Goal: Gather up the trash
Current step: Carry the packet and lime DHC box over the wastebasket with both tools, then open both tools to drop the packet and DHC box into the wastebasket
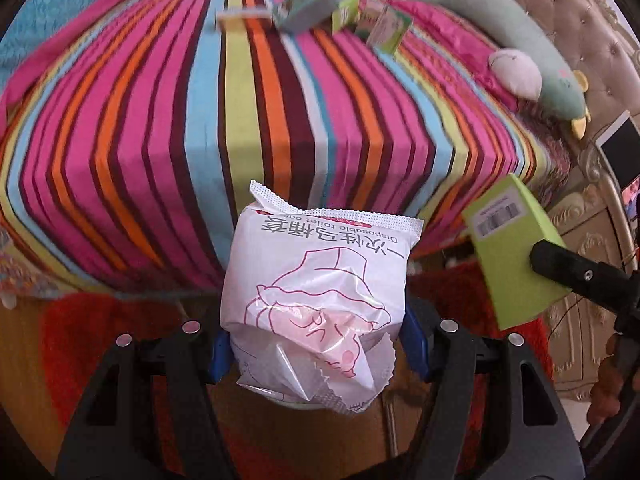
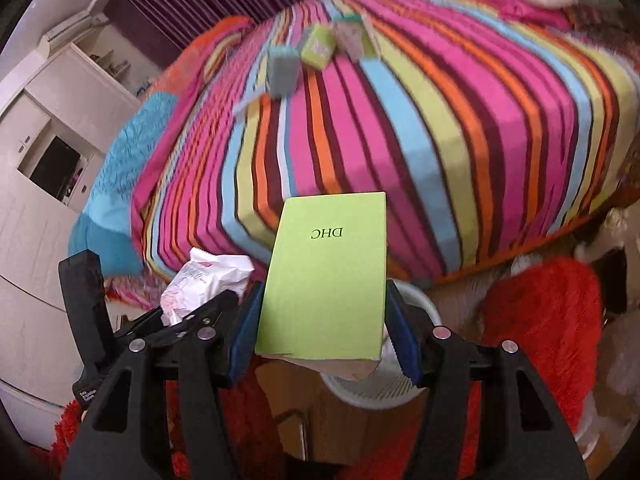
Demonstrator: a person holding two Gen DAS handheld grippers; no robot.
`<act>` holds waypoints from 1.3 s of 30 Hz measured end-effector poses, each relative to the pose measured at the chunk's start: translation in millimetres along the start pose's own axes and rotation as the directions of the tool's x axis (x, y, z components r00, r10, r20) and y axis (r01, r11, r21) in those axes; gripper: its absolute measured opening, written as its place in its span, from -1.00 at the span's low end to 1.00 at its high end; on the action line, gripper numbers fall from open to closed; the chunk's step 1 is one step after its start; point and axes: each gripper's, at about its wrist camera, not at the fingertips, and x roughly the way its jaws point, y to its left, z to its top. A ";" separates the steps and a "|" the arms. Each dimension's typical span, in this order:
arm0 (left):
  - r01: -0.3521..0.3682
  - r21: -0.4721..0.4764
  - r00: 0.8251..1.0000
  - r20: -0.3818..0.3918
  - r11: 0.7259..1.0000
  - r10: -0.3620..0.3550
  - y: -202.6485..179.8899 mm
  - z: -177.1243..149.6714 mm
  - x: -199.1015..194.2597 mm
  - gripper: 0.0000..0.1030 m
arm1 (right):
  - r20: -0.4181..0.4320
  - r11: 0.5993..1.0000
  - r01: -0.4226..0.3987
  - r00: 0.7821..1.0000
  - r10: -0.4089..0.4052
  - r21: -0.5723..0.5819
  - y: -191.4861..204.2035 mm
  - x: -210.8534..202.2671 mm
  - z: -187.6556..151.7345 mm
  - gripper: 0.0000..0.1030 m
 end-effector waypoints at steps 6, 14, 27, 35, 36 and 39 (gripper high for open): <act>0.003 -0.045 0.997 -0.082 0.999 -0.007 8.1 -16.6 26.8 0.26 | -0.115 0.999 0.000 0.993 0.006 0.046 -8.2 29.2 -24.4 0.08; 0.004 -0.148 0.977 -0.211 0.989 -0.036 26.9 -36.6 64.1 0.26 | -0.229 0.987 0.022 0.973 0.016 0.161 -33.9 60.8 -42.3 0.08; -0.049 -0.231 0.881 -0.469 0.972 -0.067 43.1 -70.0 149.7 0.26 | -0.496 0.965 0.129 0.869 0.002 0.230 -62.9 151.3 -68.7 0.08; -0.137 -0.246 0.795 -0.605 0.960 -0.041 45.4 -83.5 210.9 0.26 | -0.585 0.947 0.224 0.809 -0.050 0.229 -75.3 205.0 -73.6 0.09; -0.143 -0.239 0.788 -0.615 0.960 -0.035 45.3 -85.2 214.6 0.26 | -0.593 0.945 0.228 0.804 -0.048 0.233 -77.3 208.6 -75.0 0.09; -0.165 -0.247 0.764 -0.644 0.955 -0.034 48.1 -90.4 229.0 0.26 | -0.618 0.938 0.256 0.784 -0.059 0.235 -84.7 221.1 -80.0 0.09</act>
